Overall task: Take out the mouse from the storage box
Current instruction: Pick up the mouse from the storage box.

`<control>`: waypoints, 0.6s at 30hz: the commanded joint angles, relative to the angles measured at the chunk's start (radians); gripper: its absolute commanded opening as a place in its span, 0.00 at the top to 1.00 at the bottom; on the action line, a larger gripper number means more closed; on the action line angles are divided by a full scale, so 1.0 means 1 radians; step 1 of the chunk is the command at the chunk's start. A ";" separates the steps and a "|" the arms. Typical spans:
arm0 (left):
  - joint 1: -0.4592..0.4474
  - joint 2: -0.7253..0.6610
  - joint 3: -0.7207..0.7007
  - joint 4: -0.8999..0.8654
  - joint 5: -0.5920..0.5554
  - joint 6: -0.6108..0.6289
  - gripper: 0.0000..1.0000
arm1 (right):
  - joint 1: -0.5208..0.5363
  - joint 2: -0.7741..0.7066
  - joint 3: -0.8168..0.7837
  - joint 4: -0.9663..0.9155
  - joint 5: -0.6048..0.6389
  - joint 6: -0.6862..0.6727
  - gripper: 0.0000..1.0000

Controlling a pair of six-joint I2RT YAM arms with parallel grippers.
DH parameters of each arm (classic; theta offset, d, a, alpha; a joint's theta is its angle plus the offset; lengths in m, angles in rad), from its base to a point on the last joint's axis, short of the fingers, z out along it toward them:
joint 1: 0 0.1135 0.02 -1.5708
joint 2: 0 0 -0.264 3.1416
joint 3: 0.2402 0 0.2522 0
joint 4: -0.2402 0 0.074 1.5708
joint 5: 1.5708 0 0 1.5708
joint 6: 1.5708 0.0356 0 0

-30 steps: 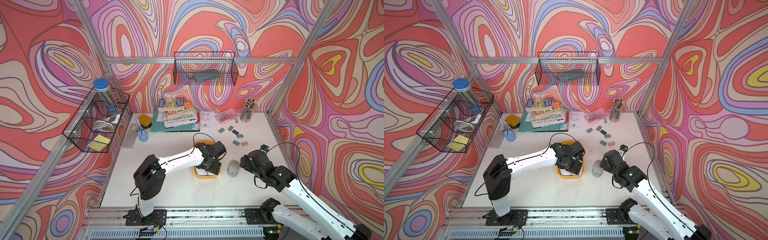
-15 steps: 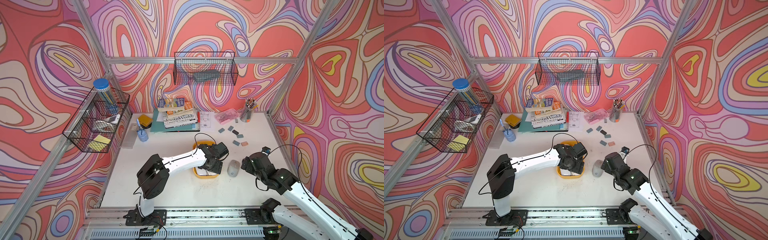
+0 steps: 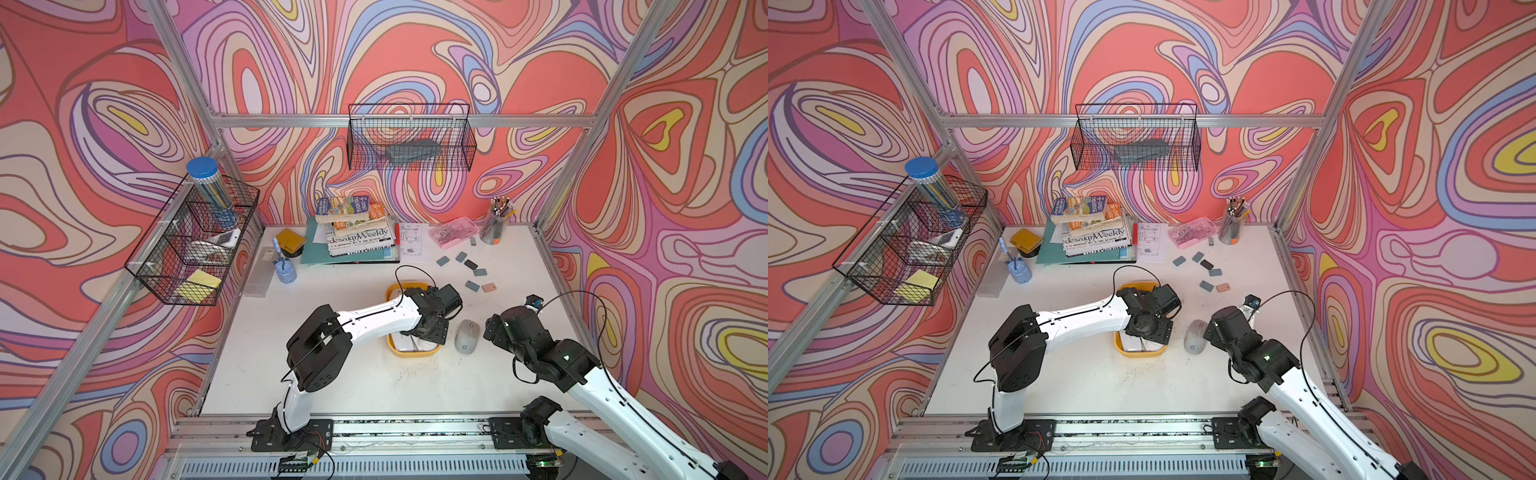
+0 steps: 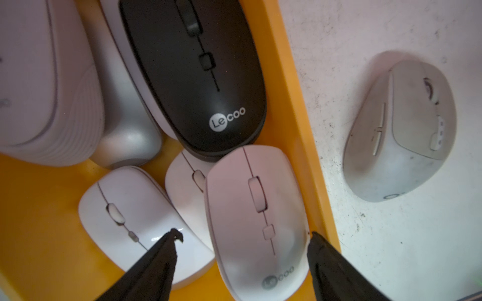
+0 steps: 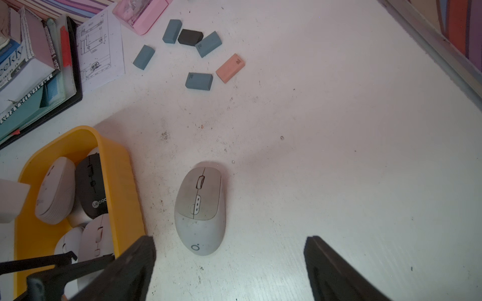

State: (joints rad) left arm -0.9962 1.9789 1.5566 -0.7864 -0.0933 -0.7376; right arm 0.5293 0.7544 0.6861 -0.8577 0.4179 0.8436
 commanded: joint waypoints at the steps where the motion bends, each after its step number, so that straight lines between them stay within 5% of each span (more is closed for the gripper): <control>1: -0.007 0.027 0.000 -0.020 -0.031 -0.003 0.18 | -0.004 0.001 -0.011 -0.007 0.019 -0.009 0.09; 18: -0.006 -0.127 -0.131 -0.021 -0.180 0.002 0.31 | -0.004 -0.019 -0.009 -0.015 0.018 -0.009 0.09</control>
State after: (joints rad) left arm -1.0069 1.8858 1.4422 -0.7544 -0.2024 -0.7410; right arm 0.5293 0.7479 0.6861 -0.8616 0.4229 0.8417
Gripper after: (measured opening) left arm 0.699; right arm 0.910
